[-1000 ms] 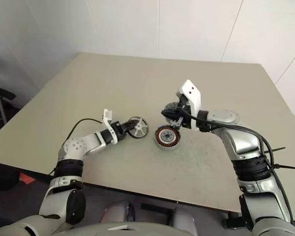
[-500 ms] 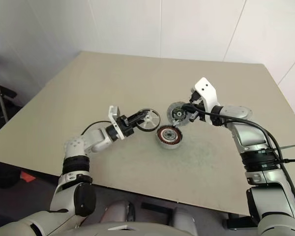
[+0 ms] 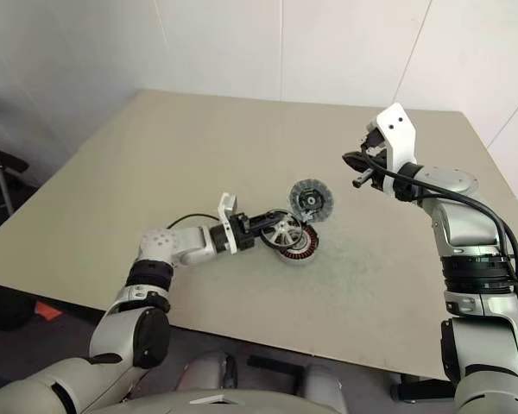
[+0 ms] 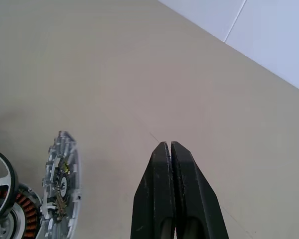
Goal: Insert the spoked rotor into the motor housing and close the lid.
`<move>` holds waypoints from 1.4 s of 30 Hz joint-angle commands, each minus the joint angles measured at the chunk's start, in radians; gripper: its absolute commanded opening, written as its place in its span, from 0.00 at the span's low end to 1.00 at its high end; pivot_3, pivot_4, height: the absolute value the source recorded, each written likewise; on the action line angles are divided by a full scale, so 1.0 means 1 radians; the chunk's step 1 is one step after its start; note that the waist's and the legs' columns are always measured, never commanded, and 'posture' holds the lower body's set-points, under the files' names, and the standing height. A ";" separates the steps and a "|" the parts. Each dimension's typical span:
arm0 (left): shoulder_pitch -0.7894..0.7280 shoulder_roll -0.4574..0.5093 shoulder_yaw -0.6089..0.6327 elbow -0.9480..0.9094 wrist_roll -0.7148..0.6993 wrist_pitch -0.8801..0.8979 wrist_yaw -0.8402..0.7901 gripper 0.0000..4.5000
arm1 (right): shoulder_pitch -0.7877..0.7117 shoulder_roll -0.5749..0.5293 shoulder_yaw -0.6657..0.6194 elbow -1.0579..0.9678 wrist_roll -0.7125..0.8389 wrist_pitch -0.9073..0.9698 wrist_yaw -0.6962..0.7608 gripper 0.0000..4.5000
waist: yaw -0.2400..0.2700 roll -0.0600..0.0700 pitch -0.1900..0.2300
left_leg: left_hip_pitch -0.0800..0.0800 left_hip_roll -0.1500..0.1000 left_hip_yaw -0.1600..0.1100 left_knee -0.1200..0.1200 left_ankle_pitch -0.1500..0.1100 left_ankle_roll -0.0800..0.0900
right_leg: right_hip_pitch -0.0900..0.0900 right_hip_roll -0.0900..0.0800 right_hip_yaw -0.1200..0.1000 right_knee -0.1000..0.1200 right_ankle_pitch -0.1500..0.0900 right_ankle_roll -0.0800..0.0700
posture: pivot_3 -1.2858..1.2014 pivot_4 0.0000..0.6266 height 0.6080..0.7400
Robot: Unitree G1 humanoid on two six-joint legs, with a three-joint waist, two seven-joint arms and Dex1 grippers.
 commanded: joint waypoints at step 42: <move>-0.092 -0.044 -0.026 0.091 0.151 -0.066 -0.149 0.25 | 0.043 0.007 -0.001 -0.089 -0.016 -0.009 -0.028 0.00 | 0.003 0.000 0.000 | 0.000 0.000 0.000 0.000 -0.001 0.001 | 0.000 0.000 0.000 0.000 0.000 0.000 | 0.52 0.00 1.00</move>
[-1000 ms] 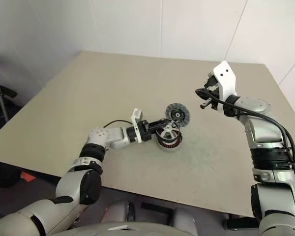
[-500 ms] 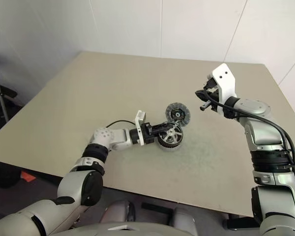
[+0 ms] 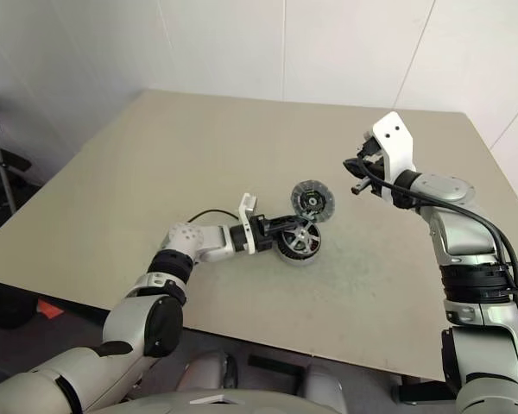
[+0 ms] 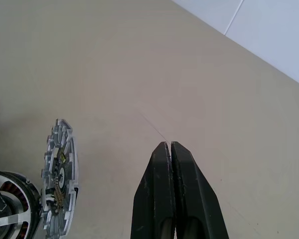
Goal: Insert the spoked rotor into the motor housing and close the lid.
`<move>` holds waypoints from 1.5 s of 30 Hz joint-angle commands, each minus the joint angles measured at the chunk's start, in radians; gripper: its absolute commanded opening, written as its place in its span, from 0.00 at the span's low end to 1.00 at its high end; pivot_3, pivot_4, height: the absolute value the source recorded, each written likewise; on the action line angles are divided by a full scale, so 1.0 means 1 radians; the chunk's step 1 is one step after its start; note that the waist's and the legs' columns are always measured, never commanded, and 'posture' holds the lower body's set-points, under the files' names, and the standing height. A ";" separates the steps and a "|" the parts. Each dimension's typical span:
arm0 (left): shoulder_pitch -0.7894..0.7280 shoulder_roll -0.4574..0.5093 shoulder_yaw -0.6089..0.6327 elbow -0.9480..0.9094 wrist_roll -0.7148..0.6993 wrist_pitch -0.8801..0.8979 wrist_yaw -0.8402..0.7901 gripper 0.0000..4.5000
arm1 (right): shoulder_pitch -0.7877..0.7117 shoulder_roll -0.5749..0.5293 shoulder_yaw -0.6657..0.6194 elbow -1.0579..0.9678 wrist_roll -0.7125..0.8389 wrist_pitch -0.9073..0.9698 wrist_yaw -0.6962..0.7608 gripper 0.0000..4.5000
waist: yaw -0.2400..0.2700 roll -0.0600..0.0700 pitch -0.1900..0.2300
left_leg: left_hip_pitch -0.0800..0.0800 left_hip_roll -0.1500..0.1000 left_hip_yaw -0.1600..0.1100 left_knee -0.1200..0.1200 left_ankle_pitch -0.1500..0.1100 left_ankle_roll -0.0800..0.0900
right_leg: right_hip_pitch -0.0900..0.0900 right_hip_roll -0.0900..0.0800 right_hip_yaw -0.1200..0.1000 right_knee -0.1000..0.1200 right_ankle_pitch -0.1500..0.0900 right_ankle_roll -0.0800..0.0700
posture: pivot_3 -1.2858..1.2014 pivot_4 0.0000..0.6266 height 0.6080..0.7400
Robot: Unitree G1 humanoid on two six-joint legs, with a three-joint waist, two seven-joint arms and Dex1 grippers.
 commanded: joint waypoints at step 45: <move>0.268 0.271 -0.114 -0.735 0.136 -0.345 0.124 0.25 | 0.281 0.026 0.215 -0.119 -0.030 -0.105 0.165 0.00 | 0.015 0.001 -0.001 | 0.004 0.002 0.000 -0.002 0.000 -0.006 | 0.006 0.001 -0.001 -0.011 0.006 0.010 | 0.52 0.00 1.00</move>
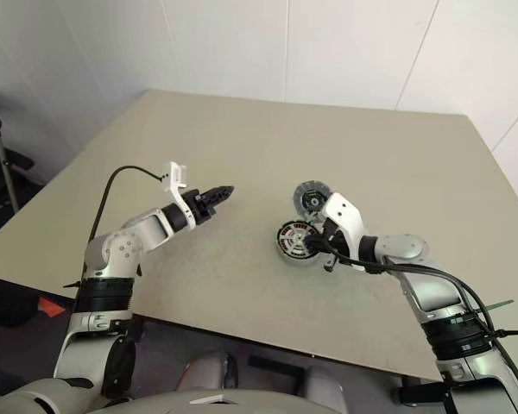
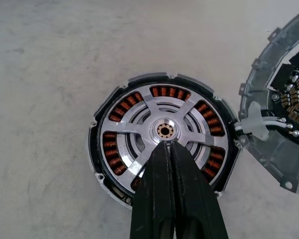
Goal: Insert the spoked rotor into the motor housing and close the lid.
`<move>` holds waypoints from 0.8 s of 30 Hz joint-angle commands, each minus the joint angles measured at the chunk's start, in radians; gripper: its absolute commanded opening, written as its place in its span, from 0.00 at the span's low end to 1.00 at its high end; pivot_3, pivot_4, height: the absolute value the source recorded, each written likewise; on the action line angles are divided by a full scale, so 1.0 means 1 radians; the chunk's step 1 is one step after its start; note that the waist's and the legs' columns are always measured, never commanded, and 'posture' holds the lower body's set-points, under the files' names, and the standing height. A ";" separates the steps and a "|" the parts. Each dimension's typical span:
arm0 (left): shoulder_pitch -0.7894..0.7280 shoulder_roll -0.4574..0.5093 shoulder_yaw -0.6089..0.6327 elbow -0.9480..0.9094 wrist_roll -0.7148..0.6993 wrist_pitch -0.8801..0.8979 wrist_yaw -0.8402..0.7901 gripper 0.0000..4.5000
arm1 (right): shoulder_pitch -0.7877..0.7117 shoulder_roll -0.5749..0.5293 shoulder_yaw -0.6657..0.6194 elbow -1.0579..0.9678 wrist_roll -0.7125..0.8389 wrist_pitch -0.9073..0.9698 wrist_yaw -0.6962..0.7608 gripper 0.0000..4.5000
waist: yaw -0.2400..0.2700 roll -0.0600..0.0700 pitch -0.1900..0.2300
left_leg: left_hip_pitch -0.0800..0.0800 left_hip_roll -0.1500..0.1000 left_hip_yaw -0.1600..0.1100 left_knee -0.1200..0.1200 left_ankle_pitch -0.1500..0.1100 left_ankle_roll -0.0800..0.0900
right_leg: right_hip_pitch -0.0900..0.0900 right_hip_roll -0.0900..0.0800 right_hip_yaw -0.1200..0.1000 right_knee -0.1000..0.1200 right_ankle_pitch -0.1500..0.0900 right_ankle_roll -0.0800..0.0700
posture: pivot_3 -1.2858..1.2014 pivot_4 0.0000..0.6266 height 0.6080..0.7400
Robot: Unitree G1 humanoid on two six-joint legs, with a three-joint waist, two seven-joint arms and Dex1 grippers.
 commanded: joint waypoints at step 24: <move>-0.036 0.155 -0.199 -0.064 0.223 -0.206 -0.109 0.26 | -0.469 -0.197 0.303 0.276 -0.346 -0.705 0.507 0.58 | -0.003 0.000 0.000 | -0.011 0.000 0.001 0.011 0.000 0.008 | -0.010 -0.001 0.000 0.010 0.001 -0.001 | 0.52 0.00 1.00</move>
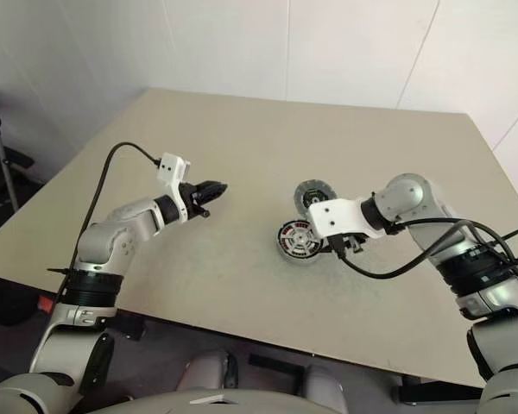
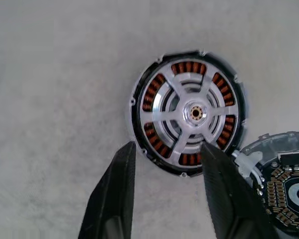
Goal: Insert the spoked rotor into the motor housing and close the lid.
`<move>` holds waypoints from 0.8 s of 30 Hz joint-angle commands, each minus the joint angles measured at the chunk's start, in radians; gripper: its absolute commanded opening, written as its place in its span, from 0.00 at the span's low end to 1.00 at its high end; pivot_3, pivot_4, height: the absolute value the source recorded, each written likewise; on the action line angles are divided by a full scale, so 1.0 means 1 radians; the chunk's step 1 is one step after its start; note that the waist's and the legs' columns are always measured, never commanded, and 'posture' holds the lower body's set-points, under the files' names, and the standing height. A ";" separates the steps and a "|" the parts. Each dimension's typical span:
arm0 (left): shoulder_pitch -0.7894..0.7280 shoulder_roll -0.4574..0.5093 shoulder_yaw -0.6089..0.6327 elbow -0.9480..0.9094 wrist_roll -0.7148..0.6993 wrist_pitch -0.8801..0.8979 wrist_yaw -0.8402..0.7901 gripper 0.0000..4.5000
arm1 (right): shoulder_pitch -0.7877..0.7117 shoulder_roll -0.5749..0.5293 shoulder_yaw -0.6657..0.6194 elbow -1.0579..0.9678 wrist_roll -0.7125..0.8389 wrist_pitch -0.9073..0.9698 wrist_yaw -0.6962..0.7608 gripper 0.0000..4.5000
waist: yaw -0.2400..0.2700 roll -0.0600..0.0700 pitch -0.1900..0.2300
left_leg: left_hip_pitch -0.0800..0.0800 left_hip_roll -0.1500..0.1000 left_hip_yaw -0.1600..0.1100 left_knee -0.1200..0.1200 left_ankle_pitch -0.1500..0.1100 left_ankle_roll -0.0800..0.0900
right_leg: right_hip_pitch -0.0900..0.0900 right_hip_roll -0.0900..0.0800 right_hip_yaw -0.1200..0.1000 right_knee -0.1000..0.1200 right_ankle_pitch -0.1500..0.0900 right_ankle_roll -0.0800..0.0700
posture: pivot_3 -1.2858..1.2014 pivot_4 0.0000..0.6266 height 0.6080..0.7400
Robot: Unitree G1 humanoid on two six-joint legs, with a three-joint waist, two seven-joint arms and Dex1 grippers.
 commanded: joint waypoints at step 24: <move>0.035 -0.033 0.028 -0.046 0.018 -0.010 0.049 0.26 | -0.065 0.103 0.051 0.172 -0.126 -0.280 0.070 0.58 | -0.024 0.000 0.000 | 0.004 0.001 0.000 0.001 0.002 -0.002 | 0.001 0.000 0.000 0.007 -0.001 -0.002 | 0.52 0.00 1.00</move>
